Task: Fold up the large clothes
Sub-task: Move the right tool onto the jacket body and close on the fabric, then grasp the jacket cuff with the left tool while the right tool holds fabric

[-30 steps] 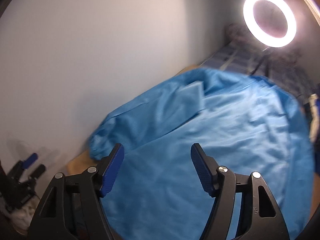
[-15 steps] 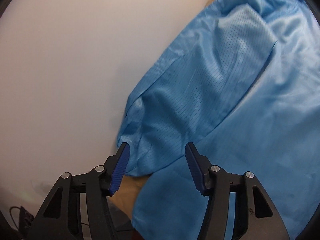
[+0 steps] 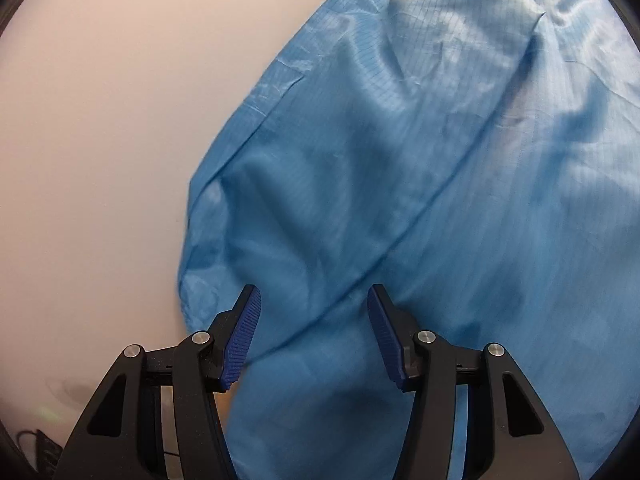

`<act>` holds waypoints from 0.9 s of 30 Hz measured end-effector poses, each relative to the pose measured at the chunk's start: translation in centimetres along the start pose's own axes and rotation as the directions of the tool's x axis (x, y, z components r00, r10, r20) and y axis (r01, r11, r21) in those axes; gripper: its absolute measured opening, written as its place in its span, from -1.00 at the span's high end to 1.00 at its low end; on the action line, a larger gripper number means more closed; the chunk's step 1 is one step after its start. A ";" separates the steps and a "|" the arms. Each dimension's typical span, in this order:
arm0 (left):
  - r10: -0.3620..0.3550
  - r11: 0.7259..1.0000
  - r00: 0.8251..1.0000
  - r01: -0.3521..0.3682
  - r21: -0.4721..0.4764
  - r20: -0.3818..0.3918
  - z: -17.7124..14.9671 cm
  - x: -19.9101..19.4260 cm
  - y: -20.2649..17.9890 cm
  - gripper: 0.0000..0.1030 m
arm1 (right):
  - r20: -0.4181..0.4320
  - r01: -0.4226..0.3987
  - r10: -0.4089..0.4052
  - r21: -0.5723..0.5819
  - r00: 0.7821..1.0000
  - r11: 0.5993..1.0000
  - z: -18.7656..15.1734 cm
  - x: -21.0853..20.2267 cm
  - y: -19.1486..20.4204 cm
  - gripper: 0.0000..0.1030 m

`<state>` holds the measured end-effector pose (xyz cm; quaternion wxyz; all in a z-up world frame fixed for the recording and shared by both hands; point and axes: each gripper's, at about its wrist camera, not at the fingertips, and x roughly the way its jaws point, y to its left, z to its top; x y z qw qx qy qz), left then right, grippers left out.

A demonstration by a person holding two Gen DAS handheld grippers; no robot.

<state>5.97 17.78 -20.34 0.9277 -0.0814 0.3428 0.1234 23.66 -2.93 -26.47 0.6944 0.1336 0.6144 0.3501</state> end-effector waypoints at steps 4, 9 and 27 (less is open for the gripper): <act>0.005 1.000 1.000 -0.005 0.003 0.003 0.2 0.0 0.1 -0.23 | 0.023 0.031 -0.031 -0.012 0.999 0.999 0.5 1.4 0.7 0.30; 0.008 1.000 1.000 -0.008 0.000 0.013 0.3 -0.3 0.2 -0.23 | 0.033 0.065 -0.063 -0.048 0.997 0.997 0.8 1.6 2.0 0.97; -0.180 0.983 0.981 0.181 0.000 -0.076 2.9 5.8 -3.2 -0.36 | 0.050 0.118 -0.115 -0.042 0.992 0.992 0.1 -5.2 -1.2 0.98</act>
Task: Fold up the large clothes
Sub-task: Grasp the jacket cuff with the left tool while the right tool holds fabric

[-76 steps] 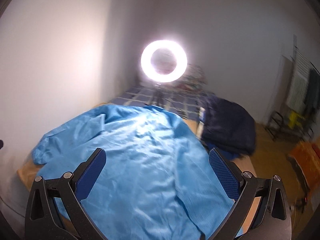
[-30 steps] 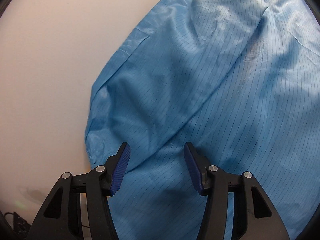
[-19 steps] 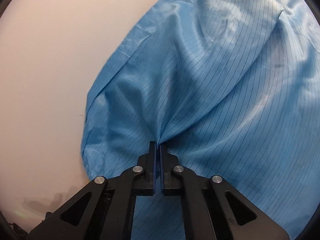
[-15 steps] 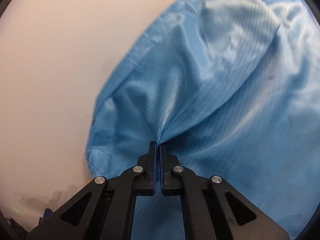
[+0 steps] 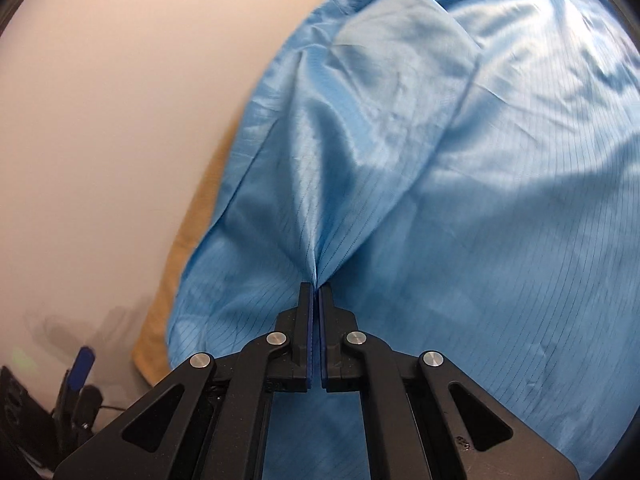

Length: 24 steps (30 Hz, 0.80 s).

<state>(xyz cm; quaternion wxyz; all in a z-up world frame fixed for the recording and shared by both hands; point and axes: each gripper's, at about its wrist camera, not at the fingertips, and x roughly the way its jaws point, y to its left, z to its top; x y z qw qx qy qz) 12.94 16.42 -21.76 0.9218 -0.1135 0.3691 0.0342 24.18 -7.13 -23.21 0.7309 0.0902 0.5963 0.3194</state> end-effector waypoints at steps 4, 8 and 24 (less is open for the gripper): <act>-0.046 0.993 0.995 0.036 -0.115 -0.088 0.5 4.1 1.1 -0.36 | 0.014 0.003 -0.003 -0.024 1.000 1.000 -1.1 0.0 -0.4 0.98; -0.084 0.972 0.987 0.052 -0.228 -0.134 0.6 7.1 2.4 -0.36 | 0.025 0.013 -0.011 -0.073 1.000 0.997 -2.0 0.6 -0.9 0.94; 0.038 0.997 0.998 -0.034 -0.071 0.055 5.2 4.1 -0.3 0.96 | 0.164 0.044 -0.028 -0.095 0.986 0.995 -0.5 -2.9 -1.9 0.84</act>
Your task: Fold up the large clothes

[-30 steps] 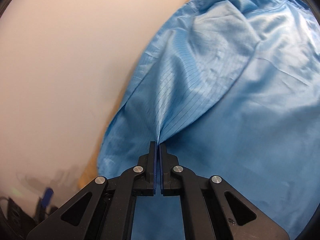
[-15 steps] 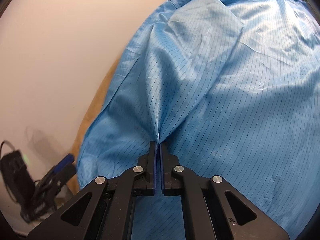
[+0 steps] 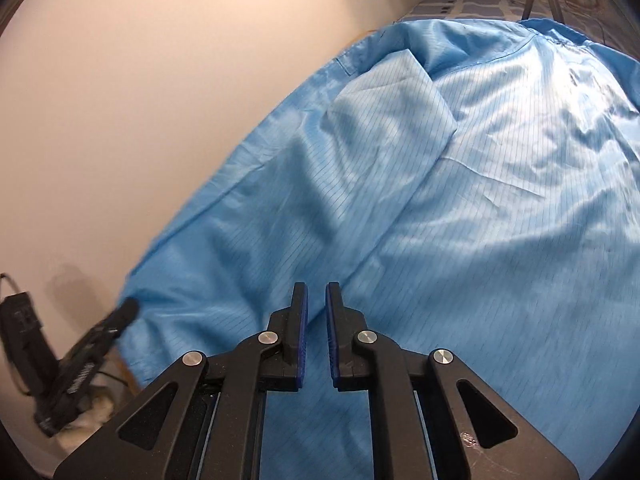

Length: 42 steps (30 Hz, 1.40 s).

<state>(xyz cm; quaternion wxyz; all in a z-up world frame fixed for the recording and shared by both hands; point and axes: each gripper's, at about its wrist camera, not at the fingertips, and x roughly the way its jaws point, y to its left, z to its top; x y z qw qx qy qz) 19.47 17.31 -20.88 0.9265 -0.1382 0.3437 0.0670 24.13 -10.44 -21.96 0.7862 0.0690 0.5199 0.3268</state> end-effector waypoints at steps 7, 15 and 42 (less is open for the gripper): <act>0.017 0.991 0.994 -0.032 0.129 0.111 2.7 -2.9 -2.4 0.96 | -0.042 -0.043 0.044 0.015 0.998 0.999 0.8 6.2 2.0 0.84; -0.008 0.969 0.992 -0.024 0.246 0.127 1.5 -3.7 -4.0 0.97 | -0.065 -0.093 0.095 0.041 0.993 0.995 2.0 6.3 1.5 0.75; -0.122 0.879 0.991 0.083 0.470 0.052 -5.9 -5.7 -7.4 0.97 | 0.048 0.023 -0.027 0.087 0.999 0.996 11.4 1.7 2.7 1.00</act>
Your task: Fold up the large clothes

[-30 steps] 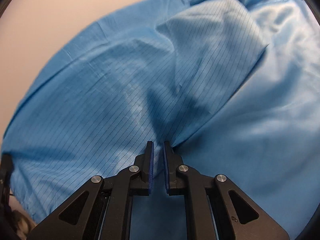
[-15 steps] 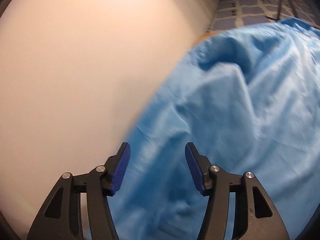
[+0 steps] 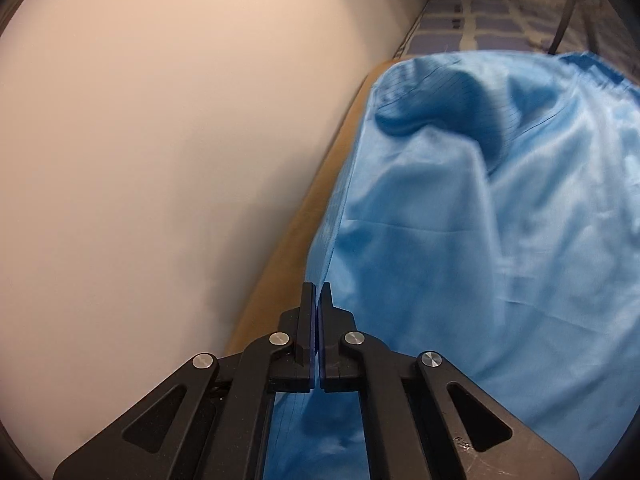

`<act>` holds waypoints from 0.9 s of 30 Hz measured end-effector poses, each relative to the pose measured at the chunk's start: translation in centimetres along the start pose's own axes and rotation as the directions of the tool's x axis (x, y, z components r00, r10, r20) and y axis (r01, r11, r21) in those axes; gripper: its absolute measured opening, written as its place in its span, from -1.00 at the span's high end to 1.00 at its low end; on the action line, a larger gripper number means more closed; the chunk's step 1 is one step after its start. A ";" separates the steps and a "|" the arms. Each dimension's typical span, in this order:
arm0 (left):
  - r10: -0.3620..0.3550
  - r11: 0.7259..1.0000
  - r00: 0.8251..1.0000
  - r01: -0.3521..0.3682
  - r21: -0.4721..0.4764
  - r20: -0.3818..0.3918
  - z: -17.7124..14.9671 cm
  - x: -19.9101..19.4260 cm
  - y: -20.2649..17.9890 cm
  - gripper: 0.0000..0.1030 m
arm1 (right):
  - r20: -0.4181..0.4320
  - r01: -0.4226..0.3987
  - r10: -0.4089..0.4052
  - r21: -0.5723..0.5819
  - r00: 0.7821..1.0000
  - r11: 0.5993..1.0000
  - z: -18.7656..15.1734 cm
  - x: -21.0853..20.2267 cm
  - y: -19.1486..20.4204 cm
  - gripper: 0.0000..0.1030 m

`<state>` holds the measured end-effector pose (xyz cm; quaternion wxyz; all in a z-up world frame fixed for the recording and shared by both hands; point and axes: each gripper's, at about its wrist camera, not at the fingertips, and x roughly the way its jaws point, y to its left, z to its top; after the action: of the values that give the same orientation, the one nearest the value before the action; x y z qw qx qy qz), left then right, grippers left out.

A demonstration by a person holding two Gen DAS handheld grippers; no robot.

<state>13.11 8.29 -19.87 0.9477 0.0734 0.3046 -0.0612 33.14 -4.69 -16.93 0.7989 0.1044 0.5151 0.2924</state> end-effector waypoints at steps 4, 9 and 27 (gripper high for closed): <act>-0.031 0.999 1.000 0.031 0.026 -0.002 -0.4 -0.6 -1.4 0.98 | 0.043 0.001 -0.002 0.029 0.999 1.000 -1.9 -4.2 -2.5 1.00; -0.093 0.994 0.996 0.093 0.058 -0.016 -1.1 -1.8 -3.7 0.98 | 0.075 0.029 -0.035 0.087 0.997 0.996 -5.5 -8.1 -6.1 1.00; -0.226 0.969 0.972 0.217 -0.114 -0.069 -3.1 -5.3 -1.7 -0.10 | -0.131 0.151 -0.133 0.134 0.982 0.979 -12.8 -7.5 -14.3 0.97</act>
<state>6.78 7.56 -19.42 0.9241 -0.0090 0.3523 -0.1475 24.75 -22.27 -23.66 0.7752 0.1066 0.5887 0.2026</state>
